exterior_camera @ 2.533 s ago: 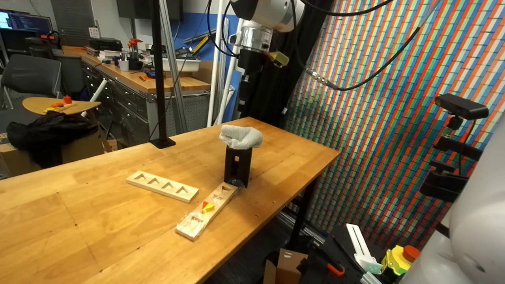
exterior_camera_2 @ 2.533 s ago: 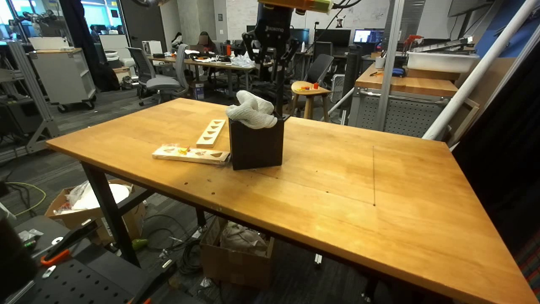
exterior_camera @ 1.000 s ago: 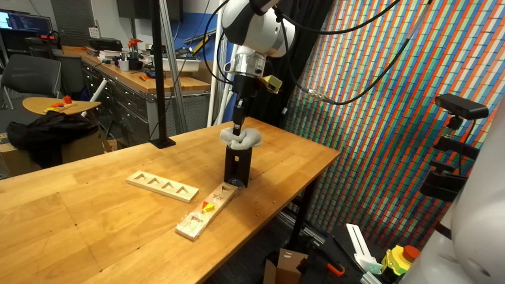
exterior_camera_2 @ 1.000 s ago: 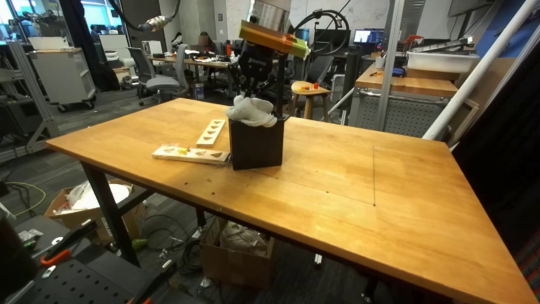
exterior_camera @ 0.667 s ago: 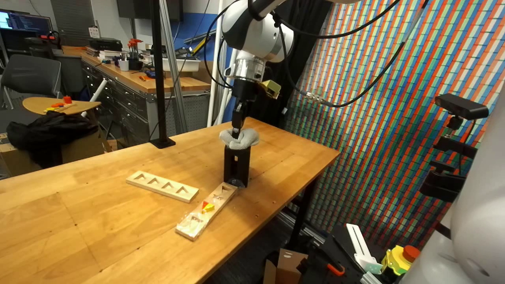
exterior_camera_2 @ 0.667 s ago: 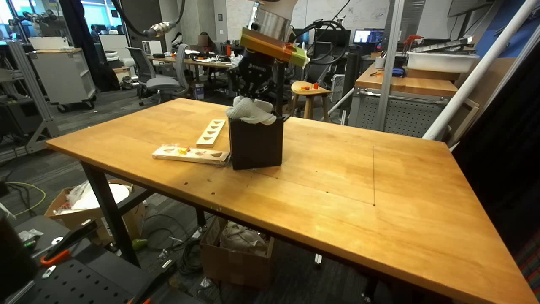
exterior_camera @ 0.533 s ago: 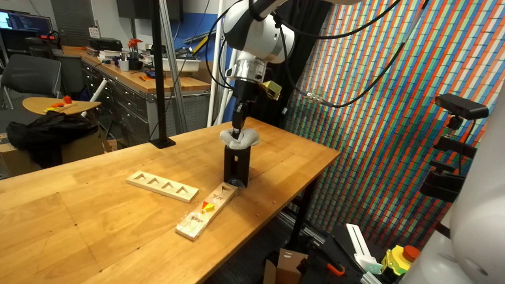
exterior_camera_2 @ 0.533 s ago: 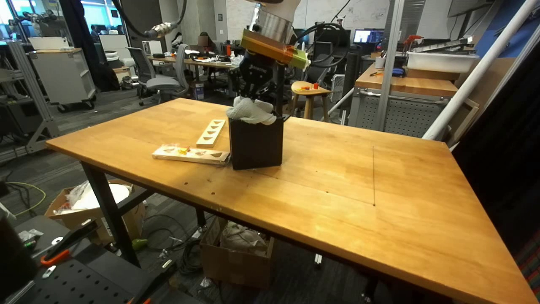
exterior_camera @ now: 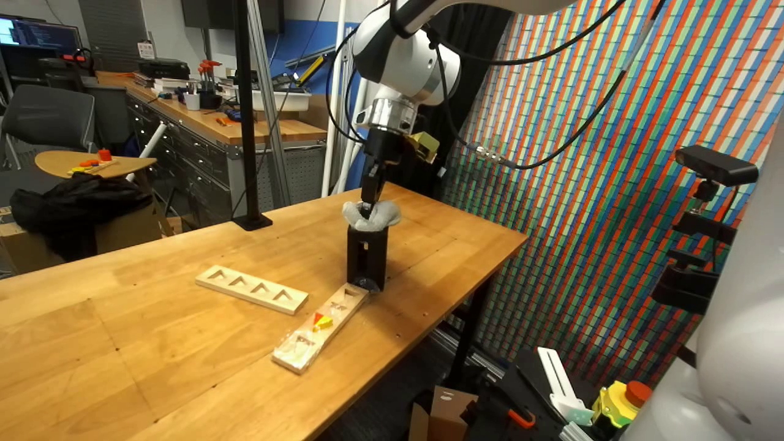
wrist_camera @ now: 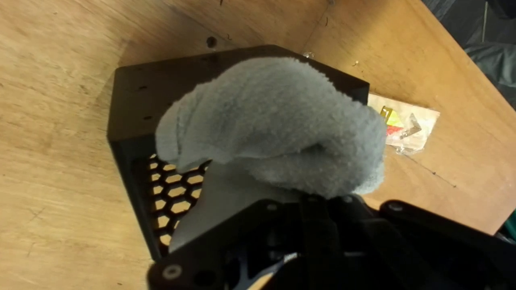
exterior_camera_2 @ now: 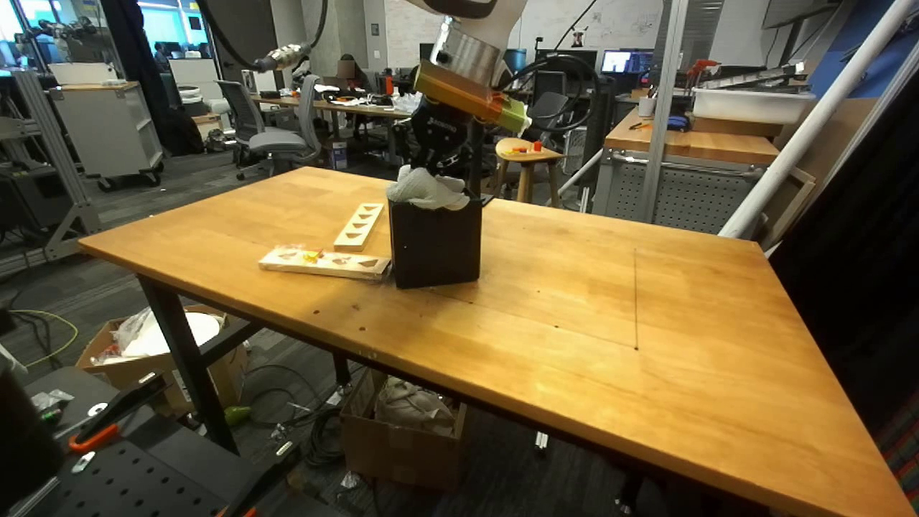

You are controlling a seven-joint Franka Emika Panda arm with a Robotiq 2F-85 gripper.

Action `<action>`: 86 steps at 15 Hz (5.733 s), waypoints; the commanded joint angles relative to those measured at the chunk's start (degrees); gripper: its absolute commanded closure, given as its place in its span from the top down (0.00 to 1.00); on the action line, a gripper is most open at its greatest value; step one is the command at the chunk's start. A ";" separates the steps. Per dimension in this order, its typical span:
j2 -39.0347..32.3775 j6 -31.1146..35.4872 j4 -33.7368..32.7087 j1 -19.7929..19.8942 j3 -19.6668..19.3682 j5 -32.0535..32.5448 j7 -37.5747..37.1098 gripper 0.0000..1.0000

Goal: Put the white towel inside the black object

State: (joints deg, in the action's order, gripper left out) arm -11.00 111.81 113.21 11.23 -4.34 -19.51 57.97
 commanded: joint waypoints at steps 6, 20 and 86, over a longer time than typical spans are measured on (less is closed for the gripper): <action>-7.39 -2.86 0.06 1.21 0.89 -5.60 6.54 0.00; -8.79 -6.64 -1.21 1.25 0.72 -6.88 6.69 0.00; 7.32 2.53 0.37 -2.26 -0.82 13.83 -5.12 0.08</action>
State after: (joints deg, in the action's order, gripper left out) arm -6.26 114.20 112.96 9.12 -4.92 -5.01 53.57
